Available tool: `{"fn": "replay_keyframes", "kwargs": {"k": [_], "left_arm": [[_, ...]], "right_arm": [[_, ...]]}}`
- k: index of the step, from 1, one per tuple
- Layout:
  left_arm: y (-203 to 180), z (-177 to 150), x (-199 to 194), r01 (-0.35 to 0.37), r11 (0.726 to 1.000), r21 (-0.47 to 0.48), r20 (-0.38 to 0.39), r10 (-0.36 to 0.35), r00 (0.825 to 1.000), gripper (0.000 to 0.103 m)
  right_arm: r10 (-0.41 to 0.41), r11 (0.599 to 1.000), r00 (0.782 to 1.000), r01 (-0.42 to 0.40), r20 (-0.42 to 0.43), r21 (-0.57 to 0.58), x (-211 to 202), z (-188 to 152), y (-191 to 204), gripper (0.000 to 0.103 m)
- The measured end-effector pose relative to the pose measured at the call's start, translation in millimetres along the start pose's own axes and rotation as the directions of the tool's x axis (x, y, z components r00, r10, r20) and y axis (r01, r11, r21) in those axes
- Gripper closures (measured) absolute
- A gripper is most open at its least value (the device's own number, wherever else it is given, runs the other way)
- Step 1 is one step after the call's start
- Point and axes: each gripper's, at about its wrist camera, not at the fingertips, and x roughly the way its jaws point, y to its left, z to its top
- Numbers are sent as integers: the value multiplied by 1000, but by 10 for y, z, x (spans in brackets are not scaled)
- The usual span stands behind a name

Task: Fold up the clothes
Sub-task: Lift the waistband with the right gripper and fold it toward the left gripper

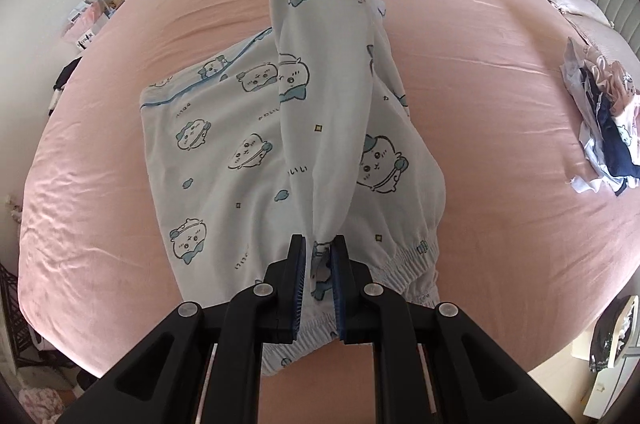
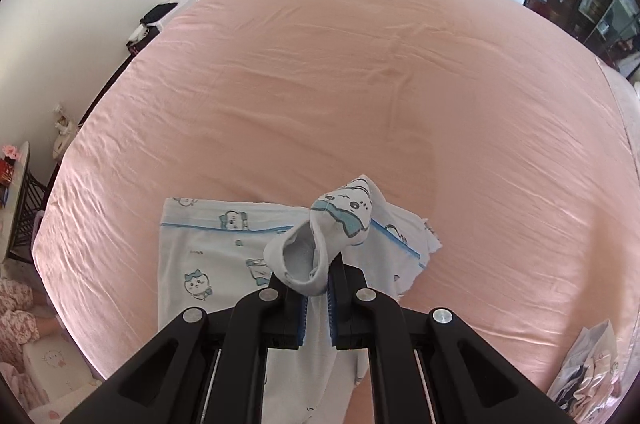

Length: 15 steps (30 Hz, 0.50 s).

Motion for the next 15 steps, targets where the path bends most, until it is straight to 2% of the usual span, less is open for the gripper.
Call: {"fn": "replay_keyframes", "kwargs": {"k": [9, 15], "left_arm": [[342, -104, 57, -44, 997, -61, -30, 42, 999, 92], [396, -138, 67, -25, 998, -63, -29, 24, 999, 92]], "right_arm": [[15, 999, 999, -17, -43, -39, 343, 150, 487, 98], [48, 994, 996, -54, -74, -92, 608, 184, 870, 98]]}}
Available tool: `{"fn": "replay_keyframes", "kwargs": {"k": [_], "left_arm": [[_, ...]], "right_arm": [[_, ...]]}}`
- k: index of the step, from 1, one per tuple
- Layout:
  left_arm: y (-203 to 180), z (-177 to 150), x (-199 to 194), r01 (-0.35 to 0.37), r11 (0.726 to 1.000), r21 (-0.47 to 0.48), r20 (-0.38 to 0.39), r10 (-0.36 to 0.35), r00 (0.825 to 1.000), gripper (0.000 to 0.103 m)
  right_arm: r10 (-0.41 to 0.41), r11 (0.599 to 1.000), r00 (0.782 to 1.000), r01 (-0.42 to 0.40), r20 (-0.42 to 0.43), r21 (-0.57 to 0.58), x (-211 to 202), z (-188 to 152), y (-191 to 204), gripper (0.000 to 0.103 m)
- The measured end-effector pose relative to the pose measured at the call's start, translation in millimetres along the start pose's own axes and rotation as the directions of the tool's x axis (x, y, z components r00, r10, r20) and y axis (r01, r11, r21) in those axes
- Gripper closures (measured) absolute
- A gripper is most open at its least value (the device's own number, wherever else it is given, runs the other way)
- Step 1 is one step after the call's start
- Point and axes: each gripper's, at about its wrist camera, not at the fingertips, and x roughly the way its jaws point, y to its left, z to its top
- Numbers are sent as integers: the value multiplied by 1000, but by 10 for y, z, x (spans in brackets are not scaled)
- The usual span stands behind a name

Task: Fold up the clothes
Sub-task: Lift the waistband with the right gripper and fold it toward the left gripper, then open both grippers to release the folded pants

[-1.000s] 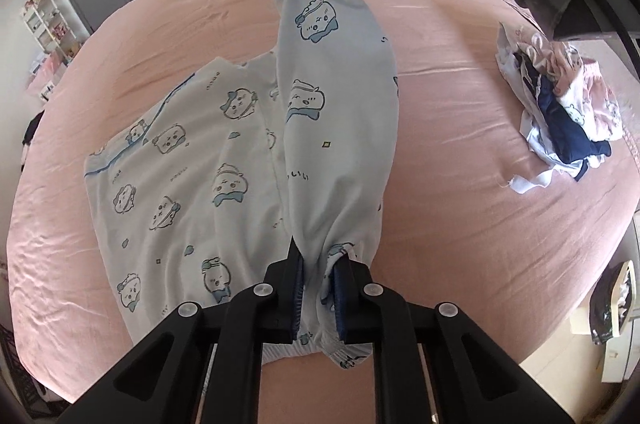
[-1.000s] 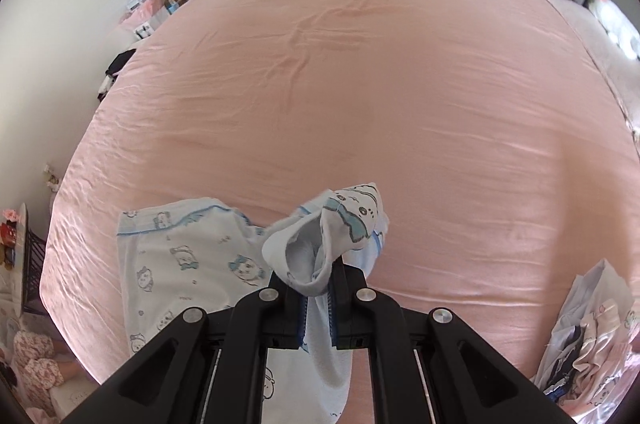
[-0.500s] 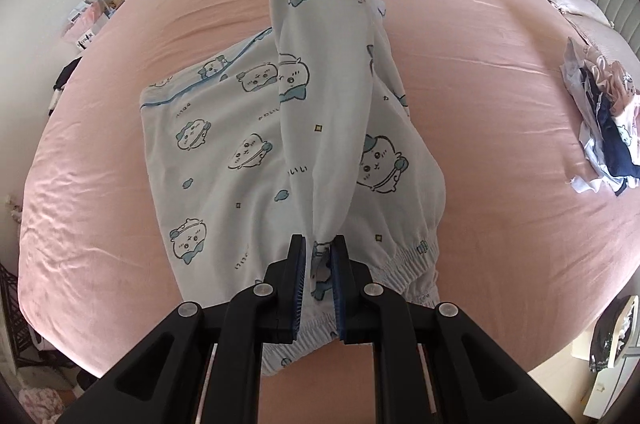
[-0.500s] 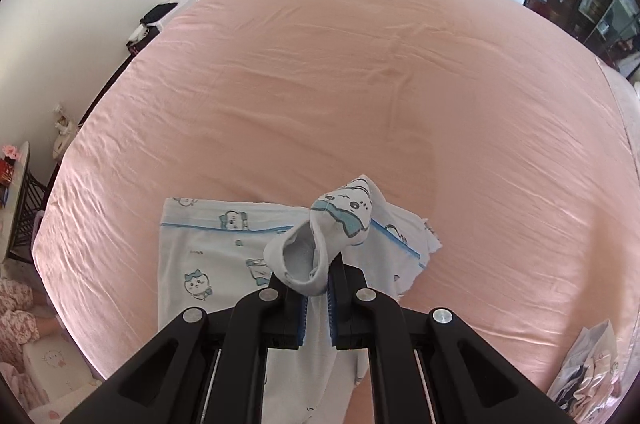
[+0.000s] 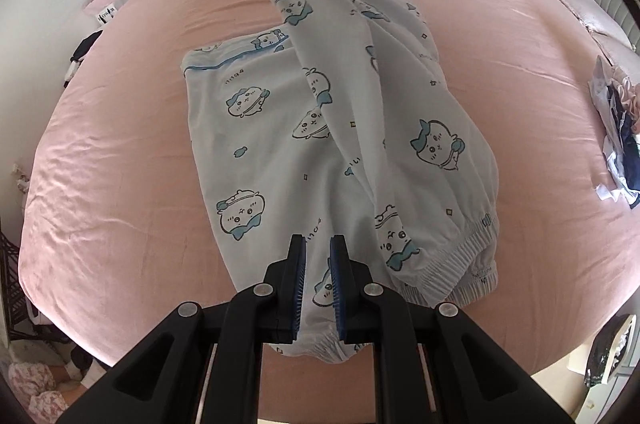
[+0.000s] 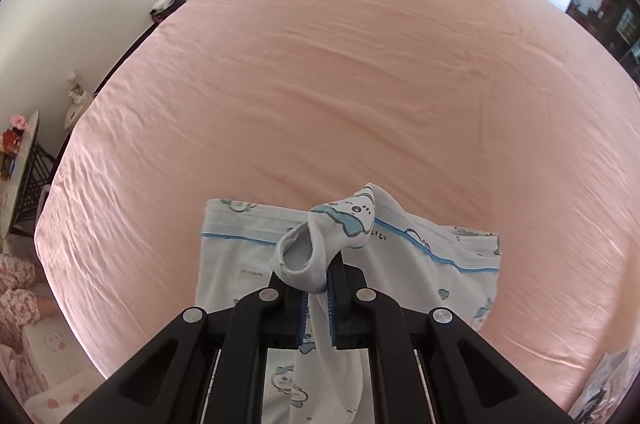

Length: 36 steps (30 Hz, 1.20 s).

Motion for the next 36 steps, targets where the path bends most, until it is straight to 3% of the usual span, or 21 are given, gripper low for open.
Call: {"fn": "replay_keyframes", "kwargs": {"k": [13, 23, 27, 28, 30, 31, 32, 36], "left_arm": [[230, -108, 64, -37, 998, -41, -33, 36, 999, 92], [249, -124, 130, -38, 998, -43, -48, 36, 998, 92], [216, -141, 135, -50, 998, -40, -57, 48, 997, 92], [219, -143, 135, -55, 998, -42, -59, 52, 997, 92], [227, -155, 136, -68, 996, -50, -67, 65, 996, 92], [254, -139, 171, -70, 996, -60, -76, 66, 995, 92], [302, -94, 243, -68, 995, -74, -85, 62, 994, 92], [451, -75, 363, -58, 989, -139, -133, 39, 990, 91]], "right_arm": [[104, 987, 993, -110, -62, -113, 359, 97, 715, 97], [159, 973, 981, -174, -108, -153, 501, 52, 917, 97], [126, 973, 985, -146, -118, -180, 498, 35, 948, 94], [117, 972, 986, -139, -120, -187, 498, 31, 955, 88], [96, 977, 988, -116, -117, -177, 460, 19, 911, 64], [85, 980, 990, -104, -115, -171, 441, 13, 888, 43], [71, 981, 991, -90, -109, -172, 408, 3, 862, 31], [79, 984, 993, -91, -87, -151, 238, -30, 713, 29]]}}
